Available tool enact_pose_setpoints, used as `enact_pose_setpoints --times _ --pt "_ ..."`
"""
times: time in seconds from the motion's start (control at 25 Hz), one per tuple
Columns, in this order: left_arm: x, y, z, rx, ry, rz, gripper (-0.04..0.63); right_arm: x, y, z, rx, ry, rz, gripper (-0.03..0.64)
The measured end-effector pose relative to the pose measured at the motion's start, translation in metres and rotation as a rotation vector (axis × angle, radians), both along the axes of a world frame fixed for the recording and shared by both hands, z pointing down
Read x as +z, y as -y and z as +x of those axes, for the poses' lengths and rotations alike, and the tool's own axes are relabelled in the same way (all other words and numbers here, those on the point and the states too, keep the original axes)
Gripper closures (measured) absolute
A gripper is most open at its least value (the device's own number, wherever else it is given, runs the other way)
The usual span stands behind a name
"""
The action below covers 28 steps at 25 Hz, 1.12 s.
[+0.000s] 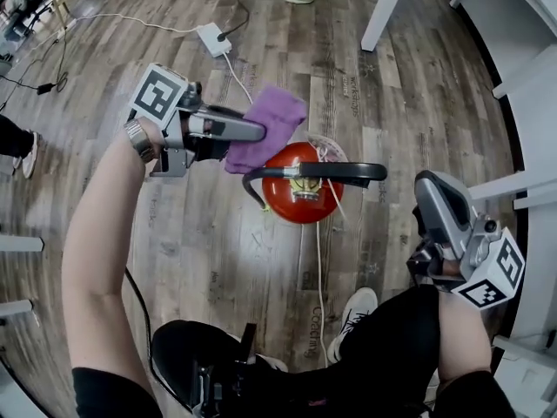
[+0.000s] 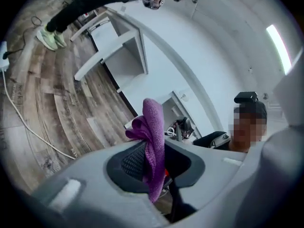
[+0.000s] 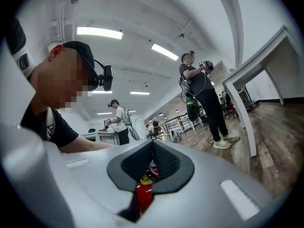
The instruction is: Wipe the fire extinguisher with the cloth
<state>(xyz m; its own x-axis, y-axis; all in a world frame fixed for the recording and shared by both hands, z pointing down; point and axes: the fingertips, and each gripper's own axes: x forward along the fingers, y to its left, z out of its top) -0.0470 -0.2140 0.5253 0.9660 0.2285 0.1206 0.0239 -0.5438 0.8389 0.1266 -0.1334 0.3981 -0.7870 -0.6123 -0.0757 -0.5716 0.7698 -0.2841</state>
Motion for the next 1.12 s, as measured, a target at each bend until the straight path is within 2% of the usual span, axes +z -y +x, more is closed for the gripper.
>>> enact_pose_setpoints --times 0.08,0.2,0.28,0.44,0.52,0.64,0.72,0.84,0.88,0.96,1.12 --pt "0.013 -0.005 0.012 0.059 0.0 -0.06 0.52 0.006 0.005 0.0 0.0 0.008 -0.03 0.614" --pt "0.03 0.0 0.02 0.034 -0.05 -0.143 0.518 0.007 0.013 0.008 0.011 0.082 -0.089 0.614" --pt "0.057 0.002 0.021 0.012 -0.022 -0.156 0.521 0.006 0.016 0.011 0.01 0.124 -0.108 0.614" --pt "0.132 0.002 0.024 -0.065 0.058 -0.213 0.522 0.005 0.018 0.009 -0.014 0.134 -0.108 0.614" --pt "0.174 0.004 0.024 -0.105 0.12 -0.197 0.522 0.006 0.019 0.008 -0.024 0.146 -0.123 0.614" --pt "0.244 0.004 0.02 -0.168 0.275 -0.16 0.523 0.005 0.02 0.009 -0.031 0.162 -0.147 0.614" --pt "0.286 0.002 0.017 -0.206 0.388 -0.128 0.525 0.003 0.018 0.009 -0.037 0.158 -0.146 0.614" --pt "0.342 -0.005 0.01 -0.24 0.591 -0.034 0.525 0.0 0.014 0.009 -0.038 0.137 -0.13 0.614" --pt "0.354 -0.006 0.008 -0.256 0.636 -0.009 0.524 0.0 0.013 0.01 -0.037 0.134 -0.129 0.614" --pt "0.368 -0.007 0.007 -0.308 0.659 -0.002 0.525 0.0 0.011 0.012 -0.034 0.124 -0.131 0.614" --pt "0.366 -0.006 0.006 -0.392 0.588 -0.053 0.525 0.002 0.007 0.013 -0.033 0.102 -0.132 0.614"
